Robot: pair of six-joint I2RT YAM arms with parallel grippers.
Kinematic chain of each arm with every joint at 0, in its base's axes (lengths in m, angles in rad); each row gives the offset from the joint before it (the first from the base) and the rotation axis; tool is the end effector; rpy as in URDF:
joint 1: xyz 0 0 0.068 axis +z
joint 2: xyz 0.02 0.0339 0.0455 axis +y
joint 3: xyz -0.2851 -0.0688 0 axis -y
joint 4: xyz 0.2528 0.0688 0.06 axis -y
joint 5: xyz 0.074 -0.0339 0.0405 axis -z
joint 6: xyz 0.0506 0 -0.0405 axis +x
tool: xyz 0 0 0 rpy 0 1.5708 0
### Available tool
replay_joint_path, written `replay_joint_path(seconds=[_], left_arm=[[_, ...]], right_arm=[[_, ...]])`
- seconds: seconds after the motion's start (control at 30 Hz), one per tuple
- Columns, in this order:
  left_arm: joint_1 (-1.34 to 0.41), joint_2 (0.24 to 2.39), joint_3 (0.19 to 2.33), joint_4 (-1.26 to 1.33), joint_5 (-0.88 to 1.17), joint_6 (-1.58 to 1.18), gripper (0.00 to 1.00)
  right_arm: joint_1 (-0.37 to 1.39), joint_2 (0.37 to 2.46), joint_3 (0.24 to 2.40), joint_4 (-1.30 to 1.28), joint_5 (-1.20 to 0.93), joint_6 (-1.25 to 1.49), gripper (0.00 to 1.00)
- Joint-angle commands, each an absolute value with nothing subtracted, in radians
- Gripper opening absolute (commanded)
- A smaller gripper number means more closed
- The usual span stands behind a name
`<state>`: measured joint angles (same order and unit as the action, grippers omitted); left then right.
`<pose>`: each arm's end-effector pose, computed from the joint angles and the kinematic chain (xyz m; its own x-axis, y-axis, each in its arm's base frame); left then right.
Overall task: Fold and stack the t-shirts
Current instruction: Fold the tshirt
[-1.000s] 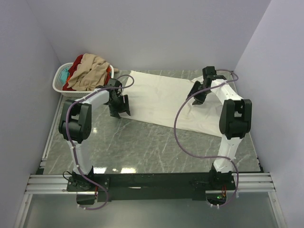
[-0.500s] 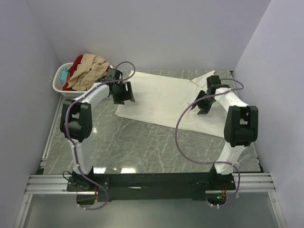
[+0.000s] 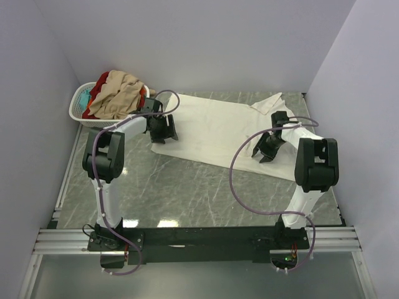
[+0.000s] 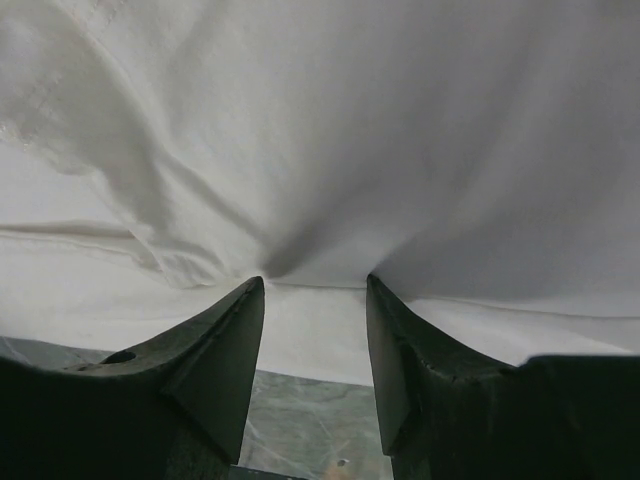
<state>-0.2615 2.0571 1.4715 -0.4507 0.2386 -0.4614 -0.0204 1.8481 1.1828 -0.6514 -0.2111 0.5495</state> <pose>0.4411 -0.1304 0.1698 -0.9080 -0.2048 -0.3656 -0.0410 0.9117 -0.4089 0.3652 0.0032 0.1593 -0.8423 0.5280 -0.1084 0.4775 0.8243 0.3042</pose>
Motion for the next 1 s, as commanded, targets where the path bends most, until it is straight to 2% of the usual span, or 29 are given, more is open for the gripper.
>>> replay_joint_path(seconds=[0.0, 0.37, 0.97], left_arm=[[-0.265, 2.022, 1.414, -0.471, 0.167, -0.456, 0.73], [-0.265, 1.905, 1.220, -0.491, 0.169, -0.509, 0.73], [-0.267, 1.567, 0.879, -0.489, 0.195, -0.666, 0.73]], right_arm=[[-0.025, 1.847, 1.137, -0.663, -0.192, 0.555, 0.53], [-0.025, 1.766, 0.970, -0.690, -0.179, 0.580, 0.52], [-0.023, 1.494, 0.672, -0.692, -0.195, 0.612, 0.52]])
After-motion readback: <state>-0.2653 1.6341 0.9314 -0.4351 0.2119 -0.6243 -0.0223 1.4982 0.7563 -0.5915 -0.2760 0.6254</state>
